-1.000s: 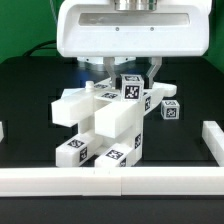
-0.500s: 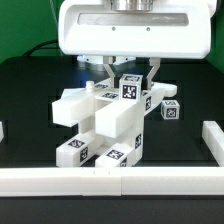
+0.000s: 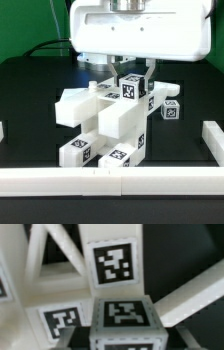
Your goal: Assemble chair
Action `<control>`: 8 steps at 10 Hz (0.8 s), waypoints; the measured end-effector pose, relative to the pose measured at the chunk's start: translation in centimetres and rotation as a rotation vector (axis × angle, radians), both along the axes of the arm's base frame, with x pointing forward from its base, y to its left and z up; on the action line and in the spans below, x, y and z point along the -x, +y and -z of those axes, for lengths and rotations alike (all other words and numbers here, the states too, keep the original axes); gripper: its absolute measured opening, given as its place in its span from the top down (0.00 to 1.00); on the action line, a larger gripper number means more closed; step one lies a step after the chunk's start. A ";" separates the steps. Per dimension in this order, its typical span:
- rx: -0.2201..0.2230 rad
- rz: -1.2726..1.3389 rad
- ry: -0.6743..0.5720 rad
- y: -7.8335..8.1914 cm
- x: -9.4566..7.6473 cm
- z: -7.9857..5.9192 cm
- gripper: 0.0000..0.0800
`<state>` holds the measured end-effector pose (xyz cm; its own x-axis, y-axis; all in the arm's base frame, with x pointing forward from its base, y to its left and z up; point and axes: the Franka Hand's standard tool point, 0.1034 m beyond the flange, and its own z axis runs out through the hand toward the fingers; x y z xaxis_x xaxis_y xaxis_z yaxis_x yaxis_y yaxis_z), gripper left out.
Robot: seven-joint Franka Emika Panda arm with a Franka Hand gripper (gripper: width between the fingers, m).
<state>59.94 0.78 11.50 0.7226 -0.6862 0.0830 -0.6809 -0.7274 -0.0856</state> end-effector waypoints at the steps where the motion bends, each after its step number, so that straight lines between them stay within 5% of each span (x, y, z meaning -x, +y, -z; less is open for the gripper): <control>1: -0.011 0.054 0.000 0.1 0.0 0.0 0.64; 8: -0.097 0.490 0.005 0.7 0.0 0.0 0.64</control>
Offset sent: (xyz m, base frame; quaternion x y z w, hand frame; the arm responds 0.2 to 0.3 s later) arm 0.0000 0.0000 0.0000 0.0000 0.0000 0.1938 0.9810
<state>59.96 1.45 11.49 0.3134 -0.9496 -0.0007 -0.9412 -0.3105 -0.1328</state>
